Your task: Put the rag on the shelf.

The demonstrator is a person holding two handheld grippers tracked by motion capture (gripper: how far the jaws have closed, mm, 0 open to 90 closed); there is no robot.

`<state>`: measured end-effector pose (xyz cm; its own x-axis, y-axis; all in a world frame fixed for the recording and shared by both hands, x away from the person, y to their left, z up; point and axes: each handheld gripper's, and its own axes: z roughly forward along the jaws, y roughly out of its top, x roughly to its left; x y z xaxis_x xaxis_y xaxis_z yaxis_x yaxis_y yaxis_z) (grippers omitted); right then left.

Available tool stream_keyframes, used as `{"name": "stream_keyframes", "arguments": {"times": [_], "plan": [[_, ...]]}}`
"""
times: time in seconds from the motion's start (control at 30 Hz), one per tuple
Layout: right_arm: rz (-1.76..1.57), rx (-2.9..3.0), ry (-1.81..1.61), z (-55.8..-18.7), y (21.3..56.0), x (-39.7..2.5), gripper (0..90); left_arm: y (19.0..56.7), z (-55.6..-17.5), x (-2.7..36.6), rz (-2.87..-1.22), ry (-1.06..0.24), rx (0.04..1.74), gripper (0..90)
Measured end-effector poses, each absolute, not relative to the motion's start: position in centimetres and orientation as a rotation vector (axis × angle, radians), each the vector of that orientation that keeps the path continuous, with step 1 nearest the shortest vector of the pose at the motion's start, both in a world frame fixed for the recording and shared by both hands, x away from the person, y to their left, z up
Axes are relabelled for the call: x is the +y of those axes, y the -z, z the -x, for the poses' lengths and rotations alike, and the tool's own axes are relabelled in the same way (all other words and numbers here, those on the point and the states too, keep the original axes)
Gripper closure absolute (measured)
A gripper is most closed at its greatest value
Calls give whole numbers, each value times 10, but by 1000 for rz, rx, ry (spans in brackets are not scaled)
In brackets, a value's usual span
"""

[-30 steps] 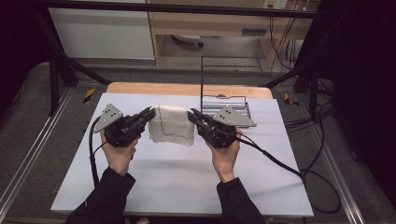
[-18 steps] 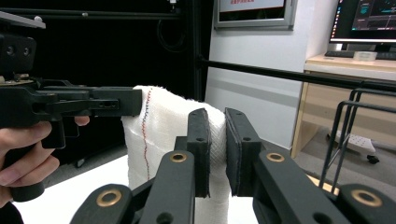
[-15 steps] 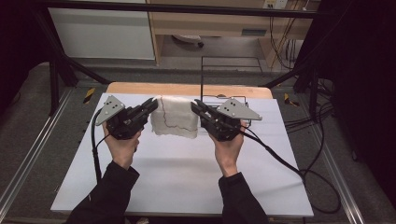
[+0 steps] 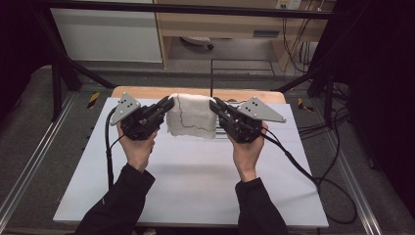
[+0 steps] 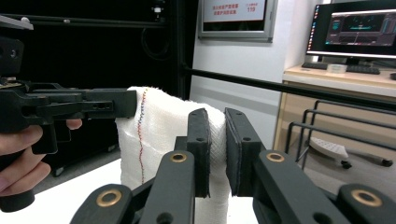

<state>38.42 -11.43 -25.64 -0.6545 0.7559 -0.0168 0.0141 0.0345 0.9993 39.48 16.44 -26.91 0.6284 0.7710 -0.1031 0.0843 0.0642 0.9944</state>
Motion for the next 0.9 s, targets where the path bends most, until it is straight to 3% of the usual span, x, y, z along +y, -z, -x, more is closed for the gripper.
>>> {"name": "stream_keyframes", "arguments": {"times": [0.9], "plan": [[-805, 1649, -1620, -388, 231, -161, 812, 239, -412, 110, -1440, -624, 707, 830]]}}
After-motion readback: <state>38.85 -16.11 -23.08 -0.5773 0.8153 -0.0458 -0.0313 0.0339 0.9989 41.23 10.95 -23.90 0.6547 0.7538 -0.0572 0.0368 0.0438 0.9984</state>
